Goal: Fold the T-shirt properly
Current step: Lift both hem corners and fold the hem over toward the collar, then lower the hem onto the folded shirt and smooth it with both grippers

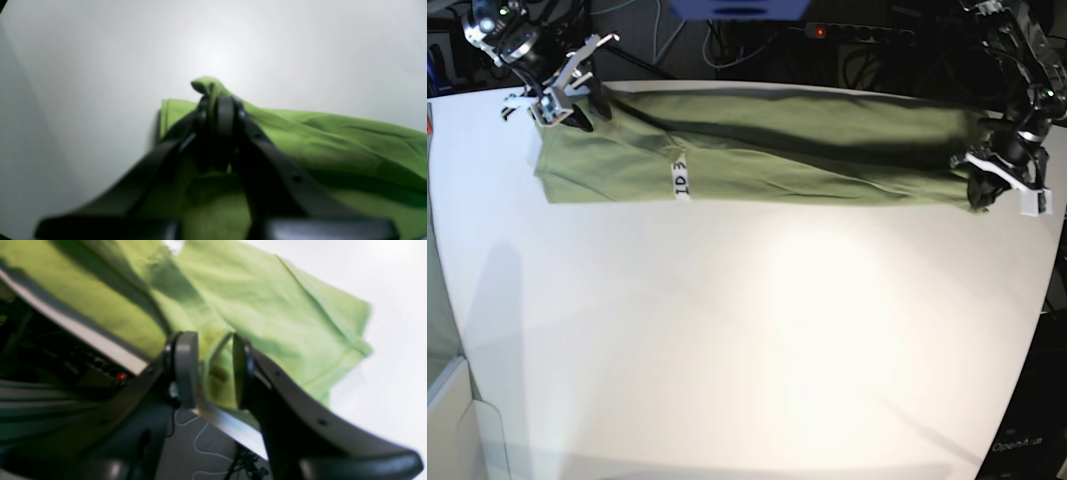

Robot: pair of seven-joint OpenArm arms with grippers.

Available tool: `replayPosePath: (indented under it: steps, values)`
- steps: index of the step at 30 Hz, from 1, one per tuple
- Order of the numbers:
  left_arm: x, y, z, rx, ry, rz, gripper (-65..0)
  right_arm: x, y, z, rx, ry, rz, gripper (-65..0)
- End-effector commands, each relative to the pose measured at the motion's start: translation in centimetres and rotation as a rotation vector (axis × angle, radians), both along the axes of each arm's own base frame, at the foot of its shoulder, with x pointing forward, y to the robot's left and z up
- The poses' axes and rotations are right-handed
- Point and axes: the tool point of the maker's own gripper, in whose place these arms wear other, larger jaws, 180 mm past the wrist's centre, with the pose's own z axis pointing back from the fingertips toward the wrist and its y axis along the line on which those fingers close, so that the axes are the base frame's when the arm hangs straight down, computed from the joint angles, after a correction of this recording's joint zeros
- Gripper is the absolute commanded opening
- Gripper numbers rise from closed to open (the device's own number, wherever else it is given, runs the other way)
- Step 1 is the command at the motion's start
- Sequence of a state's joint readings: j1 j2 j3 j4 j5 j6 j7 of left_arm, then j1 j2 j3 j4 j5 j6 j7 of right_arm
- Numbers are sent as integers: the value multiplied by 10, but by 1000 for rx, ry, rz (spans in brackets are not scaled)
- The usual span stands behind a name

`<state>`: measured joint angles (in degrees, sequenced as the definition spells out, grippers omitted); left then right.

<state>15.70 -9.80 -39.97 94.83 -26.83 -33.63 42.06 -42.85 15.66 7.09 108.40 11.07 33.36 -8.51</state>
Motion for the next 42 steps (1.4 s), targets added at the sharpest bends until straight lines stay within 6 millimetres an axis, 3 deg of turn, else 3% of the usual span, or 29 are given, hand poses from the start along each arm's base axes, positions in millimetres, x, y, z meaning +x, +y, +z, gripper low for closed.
replayPosePath:
  steps: [1,8,13,29,42]
  values:
    - [6,4,12,11,-46,0,-623,3,-7,6,2,-24,-14,-463]
    - [6,6,13,18,-45,-1,-623,16,-47,-16,-36,-1,-115,-467]
    - [5,6,12,18,-41,1,-623,19,-57,-33,-29,29,-148,-467]
    - [4,5,10,13,-35,2,-623,23,-54,-33,2,32,-104,-472]
    - [-24,6,-7,16,37,1,-623,32,-52,-30,8,10,-102,-480]
